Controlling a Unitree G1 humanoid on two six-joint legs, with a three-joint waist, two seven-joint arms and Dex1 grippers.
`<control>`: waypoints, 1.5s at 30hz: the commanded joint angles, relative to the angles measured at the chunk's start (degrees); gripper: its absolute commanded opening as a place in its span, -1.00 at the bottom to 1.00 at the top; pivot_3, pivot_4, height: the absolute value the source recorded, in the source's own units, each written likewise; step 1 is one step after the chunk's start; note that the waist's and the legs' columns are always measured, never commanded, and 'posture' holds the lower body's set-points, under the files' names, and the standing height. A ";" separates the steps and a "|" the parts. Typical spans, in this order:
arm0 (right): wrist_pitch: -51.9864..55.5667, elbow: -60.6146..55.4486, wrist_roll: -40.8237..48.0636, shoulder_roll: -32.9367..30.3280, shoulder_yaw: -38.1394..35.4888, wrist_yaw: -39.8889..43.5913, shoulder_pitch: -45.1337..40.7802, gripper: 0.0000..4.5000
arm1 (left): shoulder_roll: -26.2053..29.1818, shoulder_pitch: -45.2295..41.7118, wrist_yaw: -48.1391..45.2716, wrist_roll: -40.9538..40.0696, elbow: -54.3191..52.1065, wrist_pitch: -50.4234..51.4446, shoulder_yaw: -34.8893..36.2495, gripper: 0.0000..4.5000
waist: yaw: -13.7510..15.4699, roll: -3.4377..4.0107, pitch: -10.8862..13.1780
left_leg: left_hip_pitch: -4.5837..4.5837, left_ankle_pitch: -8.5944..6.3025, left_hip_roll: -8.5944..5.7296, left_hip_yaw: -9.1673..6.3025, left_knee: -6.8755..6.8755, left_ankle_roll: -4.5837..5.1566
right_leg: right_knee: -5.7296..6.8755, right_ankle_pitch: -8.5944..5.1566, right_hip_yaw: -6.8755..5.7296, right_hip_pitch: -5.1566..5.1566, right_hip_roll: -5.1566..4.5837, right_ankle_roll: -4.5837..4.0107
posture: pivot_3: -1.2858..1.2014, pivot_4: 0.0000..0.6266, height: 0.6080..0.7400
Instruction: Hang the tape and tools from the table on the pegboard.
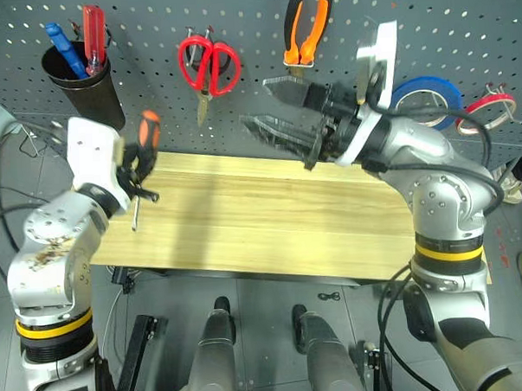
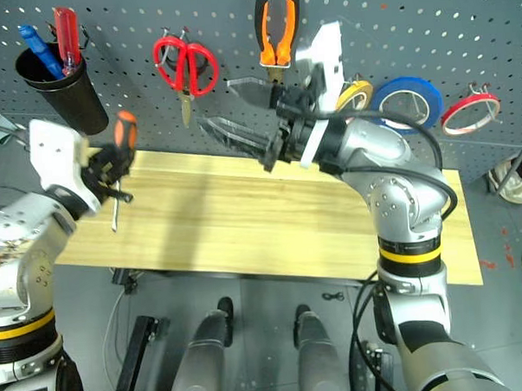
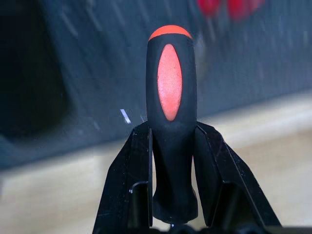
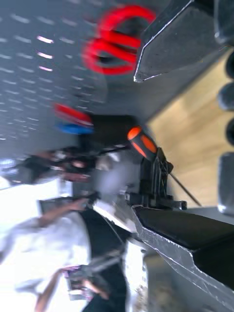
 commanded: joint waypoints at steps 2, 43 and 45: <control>-2.80 0.41 1.93 1.81 -2.12 -1.70 -3.28 1.00 | 1.45 -11.05 2.02 -1.55 2.02 -5.01 2.63 -0.70 | 0.73 -0.36 -0.74 | -0.03 0.04 -0.01 -0.04 -0.09 -0.06 | -0.02 0.02 -0.11 0.00 -0.03 -0.04 | 0.26 -0.28 1.00; -6.10 -1.18 -2.71 -3.33 0.69 -4.71 -0.36 1.00 | -0.43 -35.18 4.62 4.19 50.57 -47.07 -2.95 0.99 | 1.32 -0.47 -3.48 | 0.04 0.39 0.05 -0.22 -0.52 -0.28 | 0.12 0.25 -0.60 0.18 -0.05 -0.20 | 0.16 -0.16 1.00; -5.01 -3.36 -2.38 -5.75 0.62 -3.75 2.40 1.00 | 1.90 -33.77 0.81 1.04 45.56 -40.21 -2.92 0.99 | 1.02 -0.47 -3.47 | 0.06 0.40 0.05 -0.24 -0.52 -0.27 | 0.15 0.25 -0.60 0.20 -0.05 -0.20 | 0.16 -0.16 1.00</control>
